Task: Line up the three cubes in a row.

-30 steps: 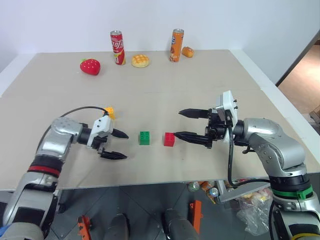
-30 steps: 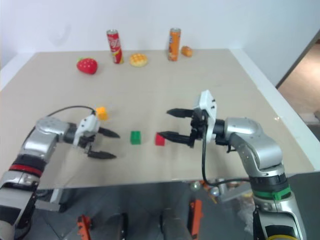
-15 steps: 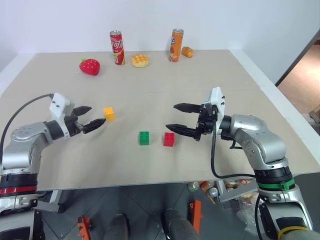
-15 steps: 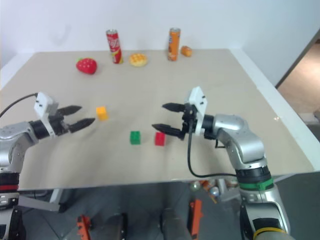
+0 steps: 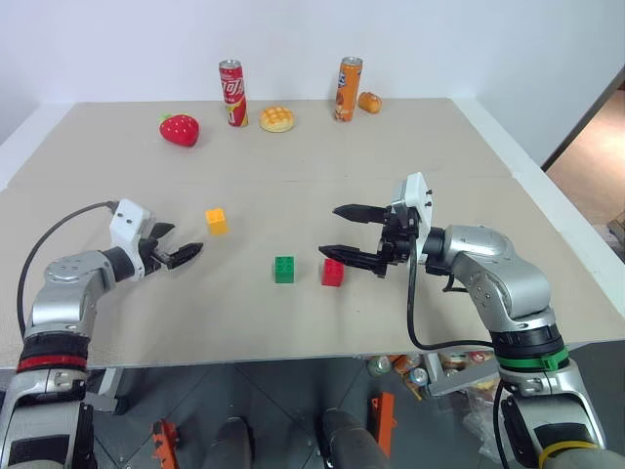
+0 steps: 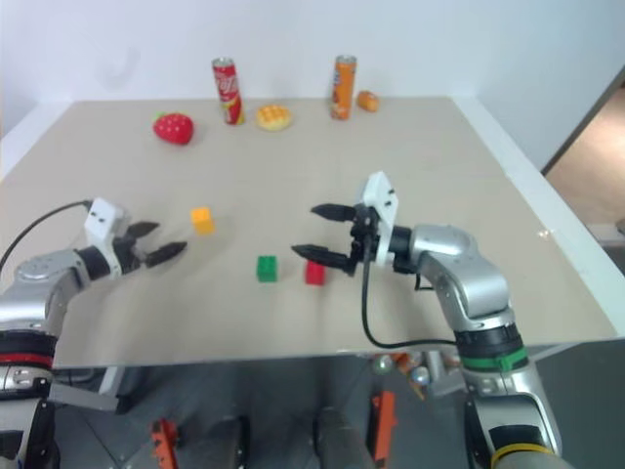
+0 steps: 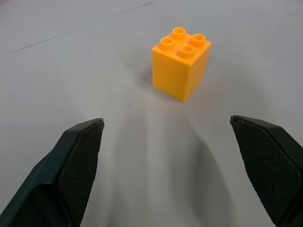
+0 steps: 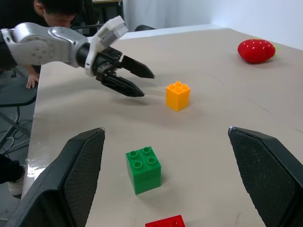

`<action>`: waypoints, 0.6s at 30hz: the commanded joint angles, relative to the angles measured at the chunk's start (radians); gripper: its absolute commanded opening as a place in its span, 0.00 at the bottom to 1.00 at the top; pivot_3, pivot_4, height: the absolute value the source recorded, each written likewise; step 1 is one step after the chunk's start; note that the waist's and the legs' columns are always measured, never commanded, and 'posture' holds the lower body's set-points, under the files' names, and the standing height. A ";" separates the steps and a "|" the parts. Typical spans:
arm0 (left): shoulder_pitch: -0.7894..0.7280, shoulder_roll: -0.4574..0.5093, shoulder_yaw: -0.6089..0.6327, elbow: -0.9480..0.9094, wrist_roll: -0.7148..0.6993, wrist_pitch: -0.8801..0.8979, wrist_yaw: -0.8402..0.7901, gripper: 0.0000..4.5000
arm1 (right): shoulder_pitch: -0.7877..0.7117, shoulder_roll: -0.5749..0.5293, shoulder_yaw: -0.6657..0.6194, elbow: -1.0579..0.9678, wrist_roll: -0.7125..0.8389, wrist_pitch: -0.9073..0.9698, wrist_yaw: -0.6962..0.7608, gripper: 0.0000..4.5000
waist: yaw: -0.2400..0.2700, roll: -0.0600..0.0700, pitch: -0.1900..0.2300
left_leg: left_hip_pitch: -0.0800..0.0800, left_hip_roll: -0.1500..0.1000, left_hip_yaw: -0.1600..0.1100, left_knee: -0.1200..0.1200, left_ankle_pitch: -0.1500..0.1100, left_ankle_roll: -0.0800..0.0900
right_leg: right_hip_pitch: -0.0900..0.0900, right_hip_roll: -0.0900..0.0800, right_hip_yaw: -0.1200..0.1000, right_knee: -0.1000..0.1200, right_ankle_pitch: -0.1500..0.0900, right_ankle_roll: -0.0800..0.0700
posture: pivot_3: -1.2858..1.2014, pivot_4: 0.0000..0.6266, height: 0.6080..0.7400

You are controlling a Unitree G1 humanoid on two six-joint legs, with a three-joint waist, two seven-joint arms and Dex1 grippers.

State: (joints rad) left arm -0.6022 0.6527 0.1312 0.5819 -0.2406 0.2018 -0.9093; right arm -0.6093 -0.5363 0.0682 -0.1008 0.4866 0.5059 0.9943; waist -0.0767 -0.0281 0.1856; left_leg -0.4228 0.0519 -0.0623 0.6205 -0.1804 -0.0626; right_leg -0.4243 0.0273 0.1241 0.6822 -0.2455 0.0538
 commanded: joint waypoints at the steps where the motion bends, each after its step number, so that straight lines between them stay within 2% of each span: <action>1: -0.067 -0.001 -0.011 0.093 0.021 -0.059 -0.029 0.98 | -0.016 -0.002 -0.020 -0.064 0.021 0.004 -0.006 0.97 | 0.000 0.000 0.000 | 0.000 0.000 0.000 0.000 0.000 0.000 | 0.000 0.000 0.000 0.000 0.000 0.000 | 0.52 0.24 1.00; 8: -0.207 -0.025 -0.067 0.327 0.072 -0.138 -0.120 0.98 | -0.002 -0.005 -0.025 -0.117 0.036 0.031 -0.013 0.97 | -0.002 0.000 0.000 | 0.000 0.000 0.000 -0.001 0.000 0.000 | 0.000 0.000 0.000 0.000 0.000 0.000 | 0.52 0.24 1.00; 18: -0.338 -0.035 -0.077 0.556 0.141 -0.226 -0.088 0.98 | 0.015 -0.024 -0.046 -0.153 0.045 0.056 -0.048 0.97 | -0.001 0.000 0.000 | -0.001 0.000 0.000 0.000 0.000 0.000 | 0.000 0.000 0.000 0.000 0.000 0.000 | 0.52 0.24 1.00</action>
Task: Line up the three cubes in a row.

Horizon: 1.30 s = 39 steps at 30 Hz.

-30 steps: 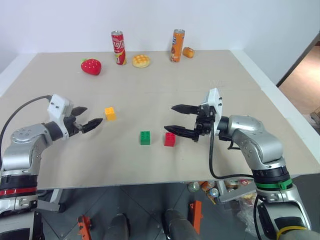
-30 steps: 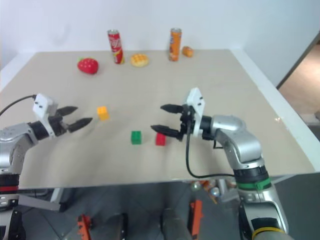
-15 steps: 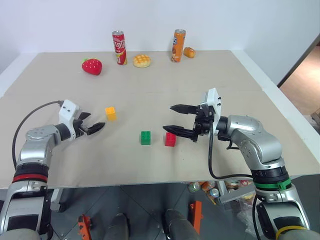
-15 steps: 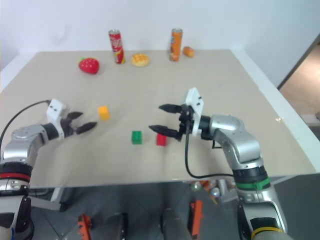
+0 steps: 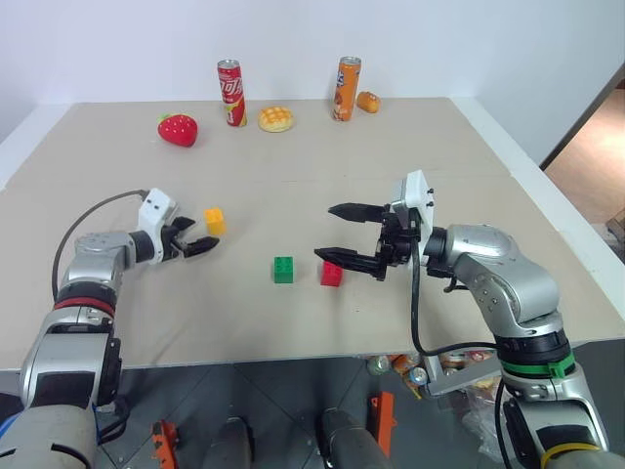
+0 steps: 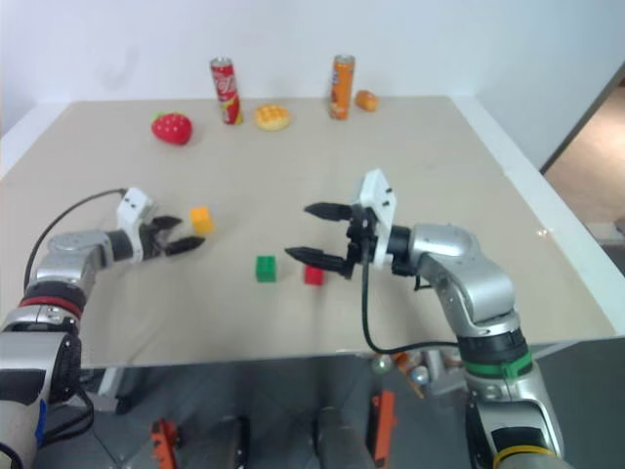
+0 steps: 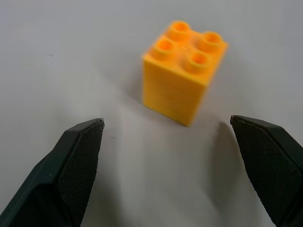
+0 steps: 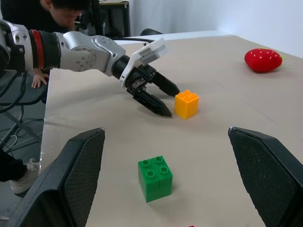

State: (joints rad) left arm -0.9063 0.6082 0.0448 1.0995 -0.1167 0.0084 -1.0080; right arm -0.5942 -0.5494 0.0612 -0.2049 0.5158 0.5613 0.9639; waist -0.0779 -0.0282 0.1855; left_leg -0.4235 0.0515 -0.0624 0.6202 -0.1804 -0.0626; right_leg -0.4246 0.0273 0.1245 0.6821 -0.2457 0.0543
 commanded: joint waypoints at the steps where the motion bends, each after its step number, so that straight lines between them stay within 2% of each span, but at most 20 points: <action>1: -0.042 0.009 0.008 0.052 0.023 -0.037 0.016 0.98 | 0.001 -0.011 -0.040 -0.051 0.012 0.001 -0.027 0.97 | 0.000 0.000 0.000 | 0.000 0.000 0.000 0.000 0.000 0.000 | 0.000 0.000 0.000 0.000 0.000 0.000 | 0.52 0.24 1.00; 24: -0.127 -0.037 0.014 0.160 0.079 -0.063 0.061 0.98 | 0.018 -0.025 -0.060 -0.078 0.048 0.042 -0.065 0.97 | 0.001 0.000 0.000 | 0.000 0.000 0.000 0.000 0.000 0.000 | 0.000 0.000 0.000 0.000 0.000 0.000 | 0.52 0.24 1.00; 25: -0.129 -0.039 0.015 0.162 0.082 -0.065 0.063 0.87 | 0.020 -0.026 -0.061 -0.079 0.048 0.042 -0.066 0.97 | 0.001 0.000 0.000 | 0.000 0.000 0.000 0.000 0.000 0.000 | 0.000 0.000 0.000 0.000 0.000 0.000 | 0.52 0.24 1.00; 29: -0.133 -0.049 0.018 0.164 0.085 -0.076 0.064 0.60 | 0.025 -0.030 -0.064 -0.084 0.050 0.043 -0.067 0.97 | 0.001 0.000 0.000 | 0.000 0.000 0.000 0.000 0.000 0.000 | 0.000 0.000 0.000 0.000 0.000 0.000 | 0.52 0.24 1.00; 35: -0.131 -0.055 0.013 0.162 0.094 -0.087 0.061 0.13 | 0.026 -0.036 -0.066 -0.086 0.057 0.043 -0.069 0.97 | 0.001 0.000 0.000 | 0.000 0.000 0.000 0.000 0.000 0.000 | 0.000 0.000 0.000 0.000 0.000 0.000 | 0.52 0.24 1.00; 37: -0.128 -0.051 0.015 0.158 0.094 -0.090 0.052 0.01 | 0.025 -0.038 -0.064 -0.083 0.058 0.040 -0.067 0.97 | 0.001 0.000 0.000 | 0.000 0.000 0.000 0.000 0.000 0.000 | 0.000 0.000 0.000 0.000 0.000 0.000 | 0.52 0.24 1.00; 39: -0.124 -0.044 0.017 0.151 0.092 -0.093 0.040 0.01 | 0.023 -0.037 -0.060 -0.080 0.058 0.037 -0.065 0.97 | 0.001 0.000 0.000 | 0.000 0.000 0.000 0.000 0.000 0.000 | 0.000 0.000 0.000 0.000 0.000 0.000 | 0.52 0.24 1.00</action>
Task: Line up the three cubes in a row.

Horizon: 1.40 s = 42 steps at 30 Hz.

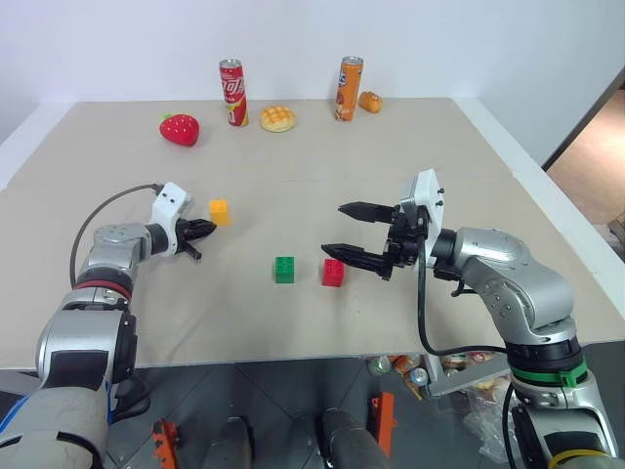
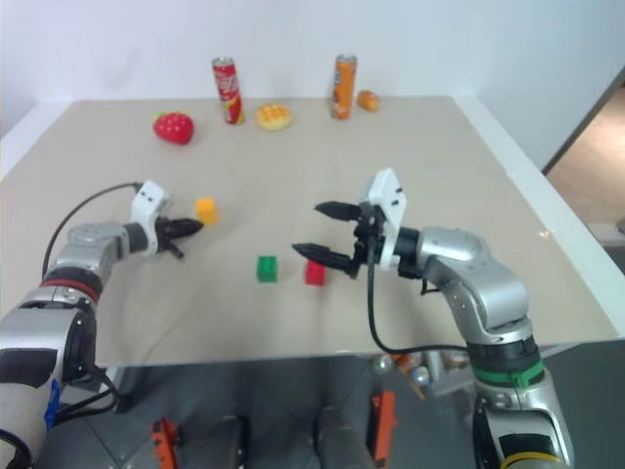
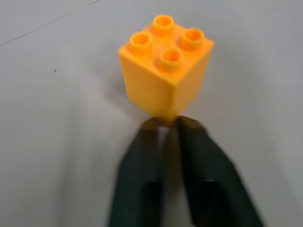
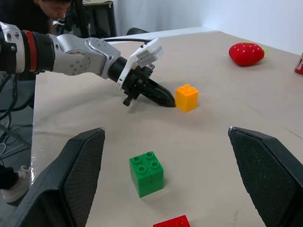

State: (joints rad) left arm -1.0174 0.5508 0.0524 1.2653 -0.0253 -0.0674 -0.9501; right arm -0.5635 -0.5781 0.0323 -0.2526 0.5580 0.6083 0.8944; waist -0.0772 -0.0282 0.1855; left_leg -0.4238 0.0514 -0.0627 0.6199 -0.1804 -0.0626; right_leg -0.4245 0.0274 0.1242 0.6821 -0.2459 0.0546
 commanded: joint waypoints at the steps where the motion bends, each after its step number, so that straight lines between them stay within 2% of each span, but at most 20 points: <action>1: -0.011 0.017 0.011 -0.019 0.000 -0.019 -0.025 0.01 | -0.010 -0.007 -0.029 -0.028 0.015 -0.012 0.006 0.97 | 0.000 0.000 0.000 | 0.000 0.000 0.000 0.000 0.000 0.000 | 0.000 0.000 0.000 0.000 0.000 0.000 | 0.52 0.24 1.00; 13: 0.058 0.062 0.046 -0.098 -0.041 0.014 -0.063 0.01 | -0.043 0.005 -0.005 0.014 0.000 -0.039 0.040 0.97 | -0.003 0.000 0.000 | 0.000 0.000 0.000 0.000 0.000 0.000 | 0.000 0.000 0.000 0.000 0.000 0.000 | 0.52 0.24 1.00; 16: 0.131 0.073 0.087 -0.206 -0.103 0.077 -0.108 0.14 | -0.045 0.003 -0.006 0.017 0.000 -0.039 0.045 0.97 | -0.004 0.000 0.000 | 0.000 0.000 0.000 0.000 0.000 0.000 | 0.000 0.000 0.000 0.000 0.000 0.000 | 0.52 0.24 1.00; 17: 0.154 0.077 0.097 -0.241 -0.113 0.087 -0.094 0.25 | -0.046 0.003 -0.006 0.018 -0.001 -0.039 0.047 0.97 | -0.004 0.000 0.000 | 0.000 0.001 0.000 -0.001 0.000 0.000 | 0.000 0.000 0.000 0.000 0.000 0.000 | 0.52 0.24 1.00; 19: 0.197 0.076 0.123 -0.330 -0.142 0.139 -0.054 0.40 | -0.046 0.003 -0.005 0.022 -0.003 -0.041 0.052 0.97 | -0.003 0.000 0.000 | 0.000 0.001 0.000 -0.001 0.000 0.000 | 0.000 0.000 0.000 0.000 0.000 0.000 | 0.52 0.24 1.00; 20: 0.221 0.073 0.134 -0.381 -0.157 0.166 -0.038 0.43 | -0.047 0.003 -0.005 0.025 -0.003 -0.042 0.054 0.97 | -0.002 0.000 0.000 | 0.000 0.001 0.000 -0.001 0.000 0.000 | 0.000 0.000 0.000 0.000 0.000 0.000 | 0.52 0.24 1.00; 21: 0.253 0.067 0.141 -0.447 -0.165 0.193 -0.011 0.57 | -0.049 0.003 -0.004 0.028 -0.004 -0.043 0.056 0.97 | -0.002 0.000 0.000 | 0.000 0.001 -0.001 -0.001 0.000 0.000 | 0.000 0.000 -0.001 0.000 0.000 0.000 | 0.52 0.24 1.00; 22: 0.284 0.060 0.145 -0.514 -0.173 0.224 0.018 0.60 | -0.052 0.004 -0.003 0.033 -0.006 -0.046 0.058 0.97 | -0.001 0.000 0.000 | 0.000 0.001 -0.001 0.000 0.000 0.000 | 0.000 0.000 -0.001 0.000 0.000 0.000 | 0.52 0.24 1.00; 23: 0.318 0.049 0.147 -0.592 -0.183 0.271 0.046 0.71 | -0.054 0.006 -0.001 0.037 -0.007 -0.048 0.061 0.97 | 0.000 0.000 0.000 | 0.000 0.001 -0.001 0.000 0.000 0.000 | 0.000 0.000 -0.001 0.000 0.000 0.000 | 0.52 0.24 1.00; 27: 0.415 -0.028 0.124 -0.882 -0.183 0.462 0.222 0.71 | -0.066 0.015 0.005 0.053 -0.011 -0.057 0.076 0.97 | 0.004 0.000 0.000 | 0.000 0.000 -0.001 0.001 0.000 0.000 | 0.001 -0.001 0.000 0.000 0.000 0.000 | 0.52 0.24 1.00; 31: 0.433 -0.106 0.092 -1.043 -0.157 0.621 0.381 0.71 | -0.074 0.021 0.009 0.064 -0.015 -0.063 0.084 0.97 | 0.003 0.000 0.000 | 0.000 0.000 -0.001 0.003 0.000 0.000 | 0.001 0.000 0.000 0.000 0.002 0.001 | 0.52 0.24 1.00; 36: 0.384 -0.197 0.066 -1.075 -0.077 0.717 0.619 0.71 | -0.079 0.027 0.010 0.067 -0.021 -0.065 0.088 0.97 | 0.002 0.000 0.000 | 0.001 0.000 -0.001 0.004 0.000 0.000 | 0.002 0.000 0.000 0.000 0.003 0.001 | 0.52 0.24 1.00; 42: 0.337 -0.250 0.068 -1.040 -0.050 0.762 0.753 0.71 | -0.076 0.026 0.003 0.063 -0.022 -0.063 0.085 0.97 | 0.000 0.000 0.000 | 0.001 0.000 -0.001 0.004 0.000 0.000 | 0.002 0.000 0.001 0.000 0.004 0.002 | 0.52 0.24 1.00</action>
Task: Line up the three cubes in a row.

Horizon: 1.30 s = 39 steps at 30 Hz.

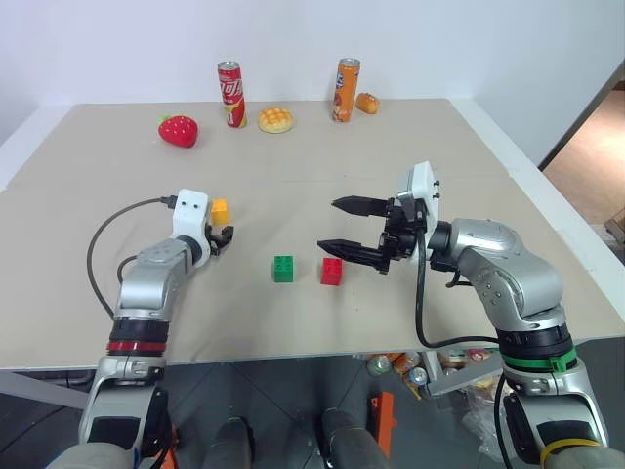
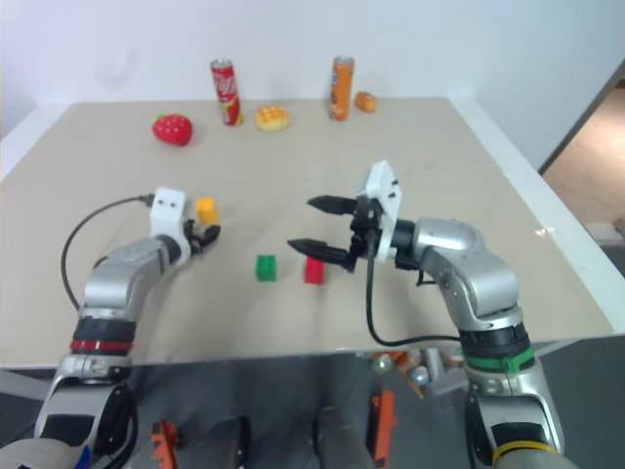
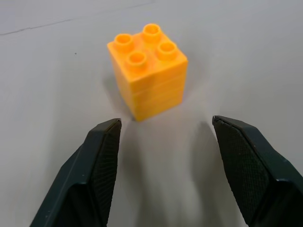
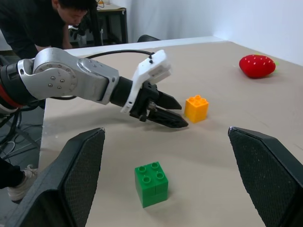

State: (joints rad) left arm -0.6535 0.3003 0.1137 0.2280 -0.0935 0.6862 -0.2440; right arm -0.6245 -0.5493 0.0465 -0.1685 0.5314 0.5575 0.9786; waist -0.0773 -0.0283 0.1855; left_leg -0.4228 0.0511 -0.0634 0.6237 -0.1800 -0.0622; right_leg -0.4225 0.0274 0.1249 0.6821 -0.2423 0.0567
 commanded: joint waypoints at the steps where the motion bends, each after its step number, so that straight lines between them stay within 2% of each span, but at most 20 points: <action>1: -0.029 -0.001 0.001 0.006 0.022 0.007 0.052 0.71 | -0.013 -0.003 -0.013 -0.023 0.005 -0.011 0.000 0.97 | 0.000 0.000 0.000 | 0.000 0.000 0.000 0.000 0.000 0.000 | 0.000 0.000 0.000 0.000 0.000 0.000 | 0.52 0.24 1.00; 11: -0.084 -0.042 0.006 0.114 0.011 -0.004 0.096 0.71 | 0.005 -0.007 -0.023 -0.046 0.012 -0.003 -0.015 0.97 | 0.001 0.000 0.000 | 0.000 -0.001 0.000 0.000 0.001 -0.001 | 0.000 0.000 0.000 0.000 0.000 0.000 | 0.52 0.24 1.00; 26: -0.105 -0.120 -0.022 0.082 0.017 0.017 0.137 0.71 | 0.006 -0.006 -0.020 -0.045 0.016 -0.004 -0.018 0.97 | 0.006 0.000 0.000 | 0.000 -0.003 0.000 0.000 0.001 -0.002 | 0.001 -0.003 0.000 -0.001 0.000 0.002 | 0.52 0.24 1.00; 39: -0.191 -0.127 0.014 0.276 0.027 -0.072 0.245 0.71 | -0.003 -0.001 -0.014 -0.026 0.011 -0.009 -0.010 0.97 | 0.003 0.000 0.000 | 0.000 -0.004 0.000 0.000 0.001 -0.002 | 0.001 -0.004 0.000 -0.002 0.000 0.003 | 0.52 0.24 1.00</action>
State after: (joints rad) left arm -0.8253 0.1674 0.1065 0.4883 -0.0762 0.6344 -0.0271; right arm -0.6062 -0.5501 0.0457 -0.1788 0.5341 0.5632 0.9619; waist -0.0742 -0.0284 0.1854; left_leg -0.4231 0.0474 -0.0635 0.6234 -0.1788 -0.0640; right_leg -0.4215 0.0238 0.1251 0.6806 -0.2420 0.0596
